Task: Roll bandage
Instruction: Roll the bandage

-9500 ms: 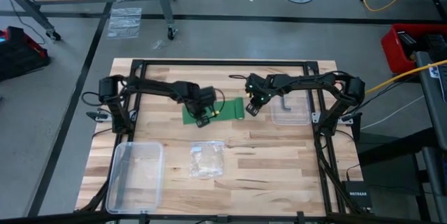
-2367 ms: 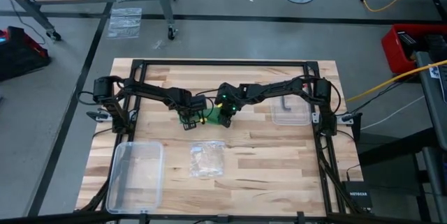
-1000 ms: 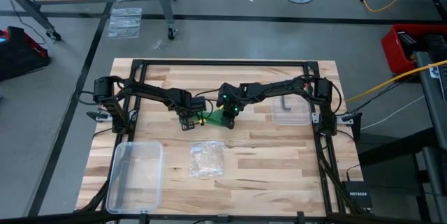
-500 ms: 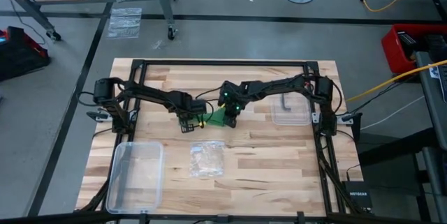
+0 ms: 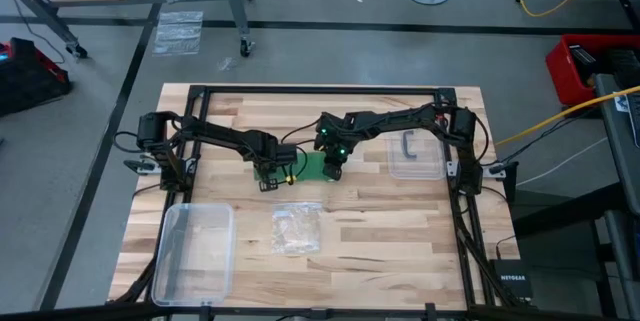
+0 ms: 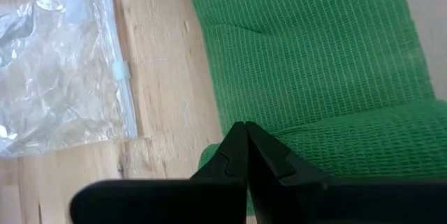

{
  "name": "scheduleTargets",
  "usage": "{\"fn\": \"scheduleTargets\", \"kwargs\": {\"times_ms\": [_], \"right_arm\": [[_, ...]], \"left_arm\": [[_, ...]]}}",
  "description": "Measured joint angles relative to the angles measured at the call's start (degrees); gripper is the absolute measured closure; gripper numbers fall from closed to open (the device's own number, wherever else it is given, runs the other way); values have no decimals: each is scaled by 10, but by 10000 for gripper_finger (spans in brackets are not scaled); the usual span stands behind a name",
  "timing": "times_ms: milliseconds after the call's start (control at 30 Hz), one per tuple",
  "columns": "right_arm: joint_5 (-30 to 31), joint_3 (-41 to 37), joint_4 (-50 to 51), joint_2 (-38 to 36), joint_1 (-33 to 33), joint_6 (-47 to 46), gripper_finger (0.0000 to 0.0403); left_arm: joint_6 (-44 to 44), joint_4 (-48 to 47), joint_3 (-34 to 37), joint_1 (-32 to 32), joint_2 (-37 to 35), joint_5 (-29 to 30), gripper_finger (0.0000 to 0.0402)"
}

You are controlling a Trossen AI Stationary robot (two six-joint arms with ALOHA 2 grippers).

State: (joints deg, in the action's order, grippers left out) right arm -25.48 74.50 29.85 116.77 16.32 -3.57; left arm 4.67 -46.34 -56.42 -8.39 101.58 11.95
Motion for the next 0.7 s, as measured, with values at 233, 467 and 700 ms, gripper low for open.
{"fn": "scheduleTargets", "kwargs": {"times_ms": [233,467,700], "right_arm": [[-11,-1,-11,-3,1,-1,403],[6,-6,-11,-32,1,-3,403],[51,-6,-7,-47,2,2,403]], "left_arm": [[-1,-7,1,1,-1,45,401],[21,-3,-6,2,-5,80,401],[25,10,-4,5,-48,76,401]]}}
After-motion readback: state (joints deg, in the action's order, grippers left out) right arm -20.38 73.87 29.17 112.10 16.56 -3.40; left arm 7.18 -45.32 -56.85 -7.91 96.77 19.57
